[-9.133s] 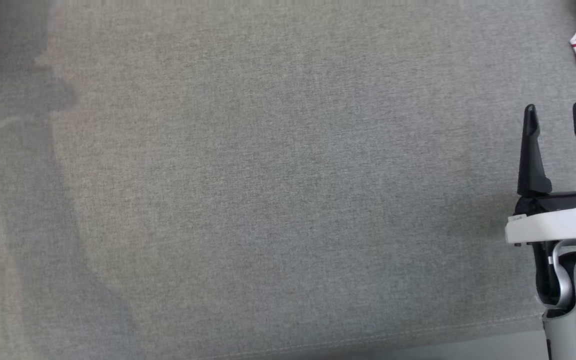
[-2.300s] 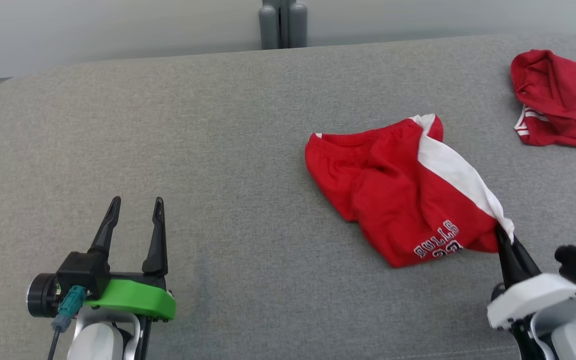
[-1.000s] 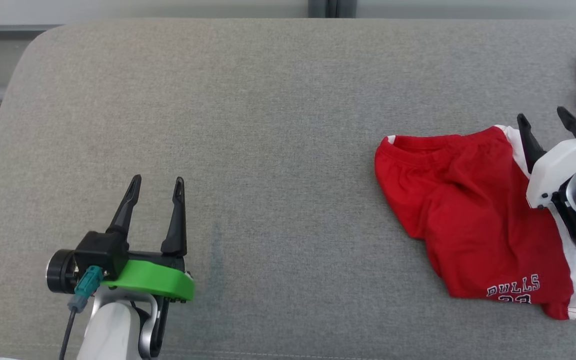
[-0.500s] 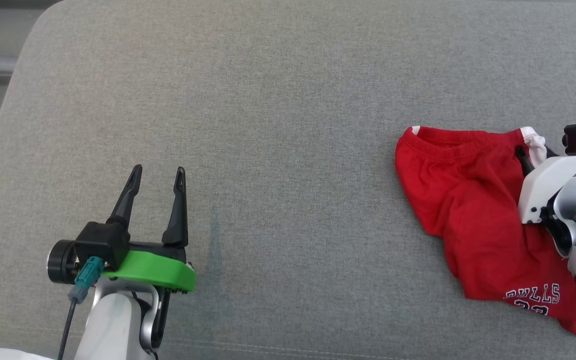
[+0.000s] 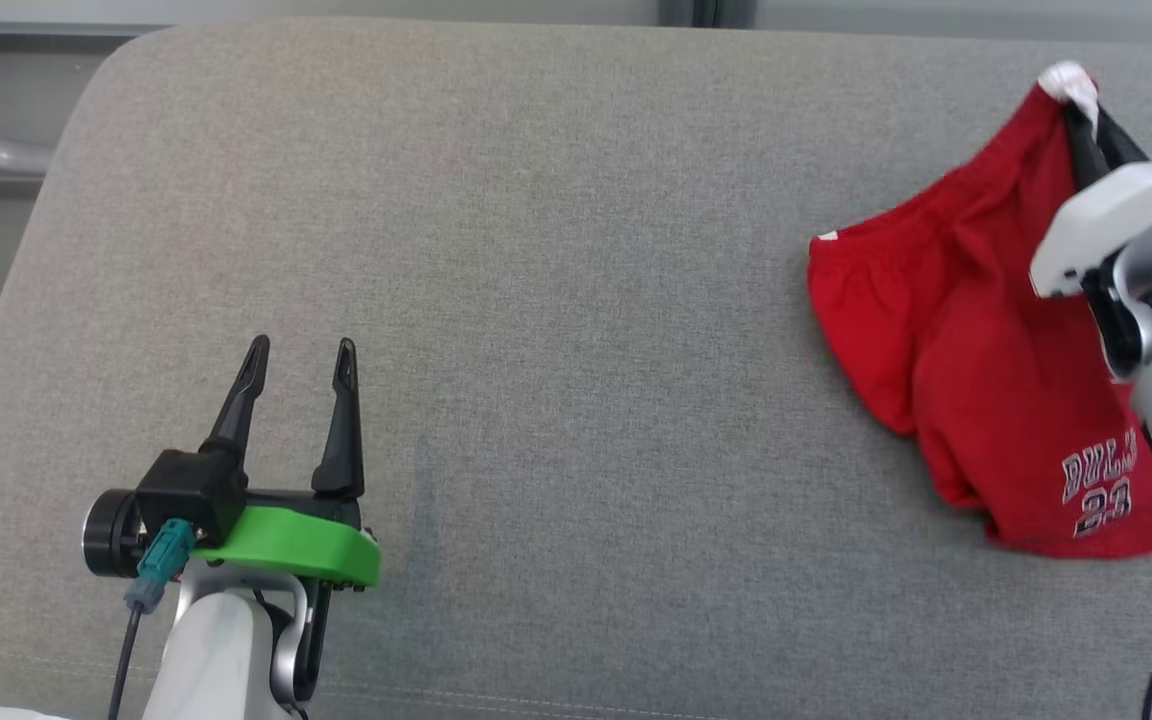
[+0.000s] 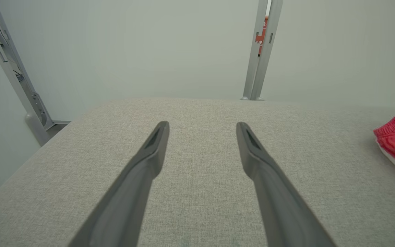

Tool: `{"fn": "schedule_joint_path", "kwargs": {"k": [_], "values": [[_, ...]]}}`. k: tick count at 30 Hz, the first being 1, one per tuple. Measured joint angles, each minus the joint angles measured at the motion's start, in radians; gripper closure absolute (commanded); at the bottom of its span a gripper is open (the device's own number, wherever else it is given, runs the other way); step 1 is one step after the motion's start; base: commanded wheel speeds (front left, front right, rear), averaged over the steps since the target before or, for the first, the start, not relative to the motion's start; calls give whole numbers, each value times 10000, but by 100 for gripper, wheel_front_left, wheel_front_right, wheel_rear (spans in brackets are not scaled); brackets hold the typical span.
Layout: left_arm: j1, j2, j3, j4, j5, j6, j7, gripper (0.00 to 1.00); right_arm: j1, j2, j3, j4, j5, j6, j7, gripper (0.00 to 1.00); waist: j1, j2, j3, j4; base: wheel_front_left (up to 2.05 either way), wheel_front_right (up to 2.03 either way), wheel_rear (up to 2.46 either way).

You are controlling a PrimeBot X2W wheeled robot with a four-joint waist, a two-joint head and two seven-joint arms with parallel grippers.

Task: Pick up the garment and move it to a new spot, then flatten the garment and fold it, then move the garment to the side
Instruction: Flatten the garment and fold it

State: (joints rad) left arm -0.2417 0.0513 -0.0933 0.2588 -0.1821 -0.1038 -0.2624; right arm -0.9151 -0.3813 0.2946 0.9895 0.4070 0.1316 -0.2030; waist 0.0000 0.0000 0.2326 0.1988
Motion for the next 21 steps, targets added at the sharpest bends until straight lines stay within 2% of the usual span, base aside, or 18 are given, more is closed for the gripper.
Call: {"fn": "schedule_joint_path", "kwargs": {"k": [8,14,21], "values": [[322,-4,75,-71,-35,73,0,0,-61,1080,849,-1018,-42,0,-443,100,0,0,-480,69,0,0,0],[552,-6,109,-119,-94,86,0,0,1231,1939,2061,-2176,305,0,-502,100,0,0,-716,168,0,0,0],[662,-6,40,-94,-130,119,0,0,2716,2610,3741,-3097,449,0,-458,100,-1,0,-815,303,0,0,0]]}}
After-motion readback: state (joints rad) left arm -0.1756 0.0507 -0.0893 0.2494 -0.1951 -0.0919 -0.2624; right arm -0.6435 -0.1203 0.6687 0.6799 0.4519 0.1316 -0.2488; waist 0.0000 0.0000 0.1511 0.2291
